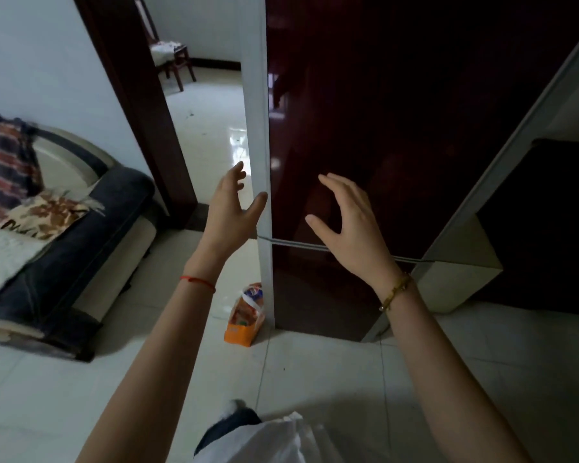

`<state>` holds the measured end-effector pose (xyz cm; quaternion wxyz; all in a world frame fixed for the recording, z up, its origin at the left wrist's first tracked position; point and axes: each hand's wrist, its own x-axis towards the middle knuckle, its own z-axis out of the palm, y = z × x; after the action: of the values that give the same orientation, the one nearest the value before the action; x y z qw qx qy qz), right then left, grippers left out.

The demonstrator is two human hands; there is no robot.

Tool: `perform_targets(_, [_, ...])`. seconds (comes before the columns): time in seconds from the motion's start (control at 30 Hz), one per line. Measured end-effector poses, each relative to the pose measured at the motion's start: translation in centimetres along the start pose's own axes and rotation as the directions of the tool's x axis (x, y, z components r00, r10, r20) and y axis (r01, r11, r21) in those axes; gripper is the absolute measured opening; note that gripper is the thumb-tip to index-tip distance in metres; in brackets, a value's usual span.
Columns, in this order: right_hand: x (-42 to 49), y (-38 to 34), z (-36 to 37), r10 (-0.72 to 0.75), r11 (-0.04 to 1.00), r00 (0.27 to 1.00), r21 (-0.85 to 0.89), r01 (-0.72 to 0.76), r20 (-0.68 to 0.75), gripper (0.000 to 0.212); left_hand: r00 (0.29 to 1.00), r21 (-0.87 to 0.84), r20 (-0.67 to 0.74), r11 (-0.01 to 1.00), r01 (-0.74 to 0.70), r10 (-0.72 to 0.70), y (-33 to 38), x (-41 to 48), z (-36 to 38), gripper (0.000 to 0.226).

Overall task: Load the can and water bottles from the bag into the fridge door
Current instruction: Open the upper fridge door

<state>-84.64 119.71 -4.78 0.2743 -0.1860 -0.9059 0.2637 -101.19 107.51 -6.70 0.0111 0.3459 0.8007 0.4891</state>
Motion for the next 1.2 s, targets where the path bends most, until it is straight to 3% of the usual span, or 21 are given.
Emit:
perform_targets(0.47, [13.2, -4.5, 8.4, 0.137, 0.985, 0.965, -0.076, -0.158, -0.224, 0.075, 0.983, -0.173, 0.163, 0.984, -0.05, 0.079, -4.7, 17.9, 0.0, 0.08])
perform_targets(0.67, [16.0, -5.3, 9.8, 0.184, 0.973, 0.945, -0.088, -0.215, -0.271, 0.076, 0.968, -0.289, 0.222, 0.956, -0.048, 0.116, -5.6, 20.6, 0.5, 0.075])
perform_targets(0.93, [18.0, -6.9, 10.8, 0.232, 0.961, 0.924, -0.077, -0.267, -0.303, 0.076, 0.911, -0.246, 0.326, 0.953, -0.176, 0.252, -6.7, 22.6, -0.3, 0.066])
perform_targets(1.2, [18.5, -7.9, 12.0, 0.257, 0.952, 0.893, -0.064, -0.301, -0.37, 0.066, 0.869, -0.282, 0.387, 0.937, -0.206, 0.308, -7.5, 23.4, -1.5, 0.048])
